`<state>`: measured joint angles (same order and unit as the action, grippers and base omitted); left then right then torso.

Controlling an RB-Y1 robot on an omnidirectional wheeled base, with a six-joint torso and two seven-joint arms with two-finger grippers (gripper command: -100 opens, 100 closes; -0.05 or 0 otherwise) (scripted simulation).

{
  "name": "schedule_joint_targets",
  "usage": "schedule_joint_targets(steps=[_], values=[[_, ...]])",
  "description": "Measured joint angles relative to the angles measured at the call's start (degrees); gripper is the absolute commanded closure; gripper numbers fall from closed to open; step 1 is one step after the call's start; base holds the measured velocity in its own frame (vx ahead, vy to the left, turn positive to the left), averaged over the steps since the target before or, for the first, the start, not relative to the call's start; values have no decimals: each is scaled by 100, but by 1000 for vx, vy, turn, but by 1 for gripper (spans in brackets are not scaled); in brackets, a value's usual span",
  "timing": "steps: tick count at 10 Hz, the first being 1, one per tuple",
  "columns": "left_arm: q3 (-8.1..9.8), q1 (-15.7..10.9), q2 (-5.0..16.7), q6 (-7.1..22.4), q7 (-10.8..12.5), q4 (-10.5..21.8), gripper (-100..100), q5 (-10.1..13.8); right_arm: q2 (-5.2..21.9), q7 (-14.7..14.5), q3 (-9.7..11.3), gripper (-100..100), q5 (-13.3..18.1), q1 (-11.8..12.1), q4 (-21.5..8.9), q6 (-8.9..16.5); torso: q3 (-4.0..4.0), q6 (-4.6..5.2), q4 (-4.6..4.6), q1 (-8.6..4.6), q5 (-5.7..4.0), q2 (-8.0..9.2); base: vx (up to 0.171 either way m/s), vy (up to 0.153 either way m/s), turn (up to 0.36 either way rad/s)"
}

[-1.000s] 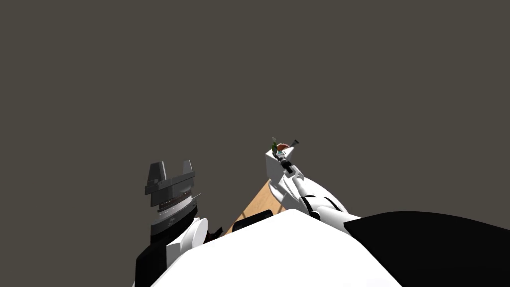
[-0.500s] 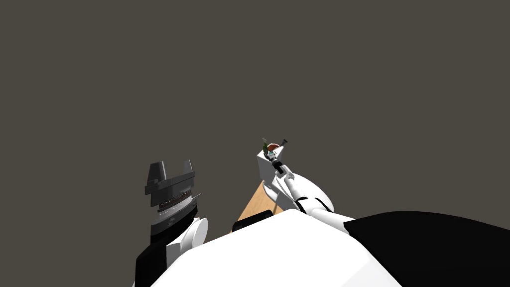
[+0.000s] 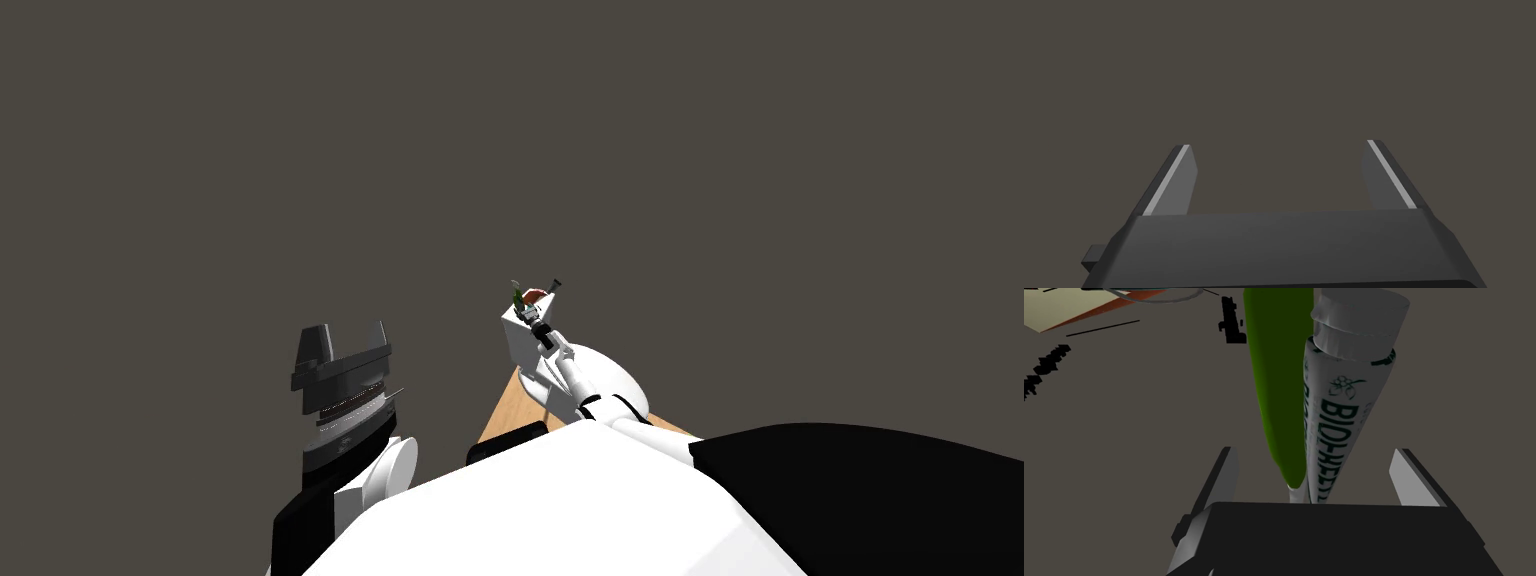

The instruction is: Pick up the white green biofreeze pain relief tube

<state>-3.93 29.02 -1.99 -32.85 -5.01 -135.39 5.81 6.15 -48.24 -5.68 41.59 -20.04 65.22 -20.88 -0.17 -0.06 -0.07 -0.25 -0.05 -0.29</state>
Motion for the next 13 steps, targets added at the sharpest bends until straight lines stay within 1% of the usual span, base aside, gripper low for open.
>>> schedule_joint_targets(steps=[1,5,6,7,8,9,10,11,12,13], values=[[0,3,0,-1,0,1,0,0,1,11,11,100,3,-10,3,16,6,4,3,7,-1,10,0,0,0],[-1,3,0,-1,0,1,0,0,-6,11,17,100,3,-10,3,10,7,11,4,-1,-1,11,0,1,5],[-1,3,0,-1,0,1,0,0,-6,10,18,0,3,-9,3,9,7,12,4,-1,-1,11,0,0,0],[-1,3,0,-1,0,1,0,0,-6,10,18,100,3,-9,2,9,7,12,4,-1,-1,11,-47,20,281],[-1,2,0,-1,0,2,0,0,83,38,-38,100,-28,25,30,36,7,-4,-1,9,-2,19,-94,36,415],[-1,1,-1,-1,0,2,0,0,210,27,-206,100,-99,5,-79,0,0,-18,-15,22,-6,19,-114,66,362],[-1,1,-1,-1,0,2,0,0,313,-11,-386,100,-174,51,-132,-70,-8,-19,-39,39,-12,27,-89,61,118],[-1,2,-1,-1,0,2,0,0,475,62,-413,100,-221,97,-147,-86,-13,-9,-44,34,-13,22,-79,59,254],[-1,2,-1,-1,0,2,0,0,643,114,-530,100,-291,150,-212,-144,-20,-10,-54,28,-19,18,-54,34,104],[-1,3,0,-1,0,1,0,0,702,89,-635,100,-331,112,-365,-224,-26,-4,-58,17,-22,8,-57,46,209]])
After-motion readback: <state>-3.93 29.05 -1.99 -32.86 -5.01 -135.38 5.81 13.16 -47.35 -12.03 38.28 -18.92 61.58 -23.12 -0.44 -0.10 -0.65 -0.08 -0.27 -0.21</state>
